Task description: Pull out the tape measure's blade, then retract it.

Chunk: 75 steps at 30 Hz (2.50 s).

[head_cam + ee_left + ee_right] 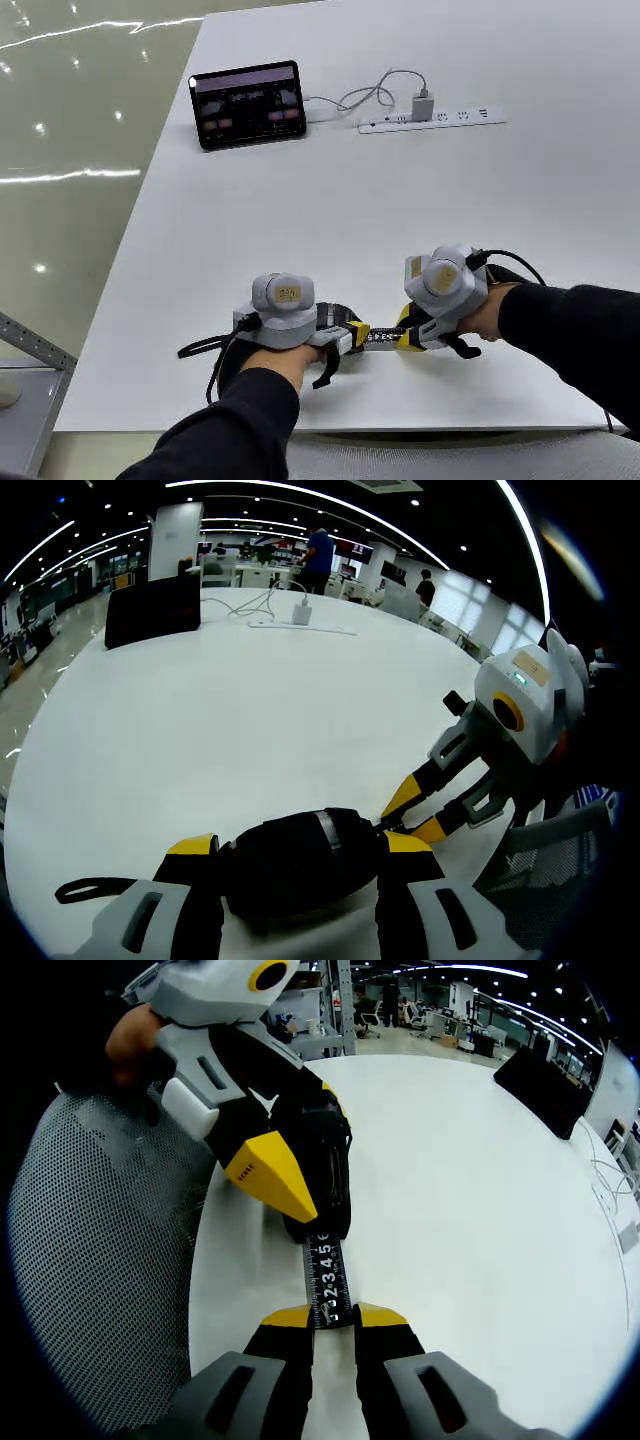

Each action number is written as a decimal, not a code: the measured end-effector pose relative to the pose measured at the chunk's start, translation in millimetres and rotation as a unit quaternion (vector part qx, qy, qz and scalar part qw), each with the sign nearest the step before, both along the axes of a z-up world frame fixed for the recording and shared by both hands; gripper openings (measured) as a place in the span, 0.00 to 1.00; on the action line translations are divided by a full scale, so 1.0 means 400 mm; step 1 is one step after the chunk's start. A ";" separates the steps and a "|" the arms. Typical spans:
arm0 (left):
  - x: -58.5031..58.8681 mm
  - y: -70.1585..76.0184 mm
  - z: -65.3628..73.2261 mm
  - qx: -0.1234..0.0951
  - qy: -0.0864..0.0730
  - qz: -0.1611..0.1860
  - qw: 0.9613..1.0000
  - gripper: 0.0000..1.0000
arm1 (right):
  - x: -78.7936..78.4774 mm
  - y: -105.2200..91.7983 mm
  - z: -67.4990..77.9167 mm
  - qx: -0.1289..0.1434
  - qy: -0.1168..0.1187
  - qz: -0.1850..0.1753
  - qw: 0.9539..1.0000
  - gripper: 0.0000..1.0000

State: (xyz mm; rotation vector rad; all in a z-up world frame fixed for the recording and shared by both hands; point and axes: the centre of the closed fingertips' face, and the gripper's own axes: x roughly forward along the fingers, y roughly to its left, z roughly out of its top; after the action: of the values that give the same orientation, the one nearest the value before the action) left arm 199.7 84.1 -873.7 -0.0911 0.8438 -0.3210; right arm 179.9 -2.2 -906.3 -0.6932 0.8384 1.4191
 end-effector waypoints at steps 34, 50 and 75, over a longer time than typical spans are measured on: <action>0.003 0.000 0.001 -0.008 0.002 0.007 1.000 0.57 | -0.002 0.050 -0.001 0.004 0.001 0.002 1.000 0.11; 0.000 0.000 0.002 -0.012 0.003 0.008 1.000 0.57 | -0.004 0.076 -0.002 0.009 0.001 0.009 1.000 0.11; 0.002 0.001 0.000 -0.012 0.000 0.007 1.000 0.57 | -0.008 0.087 0.003 0.028 -0.029 0.026 0.999 0.11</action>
State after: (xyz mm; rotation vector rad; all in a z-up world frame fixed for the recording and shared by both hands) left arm 200.5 84.6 -873.7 -0.1186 0.8398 -0.3178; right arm 176.5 32.7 -905.3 -0.7144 0.7360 1.4575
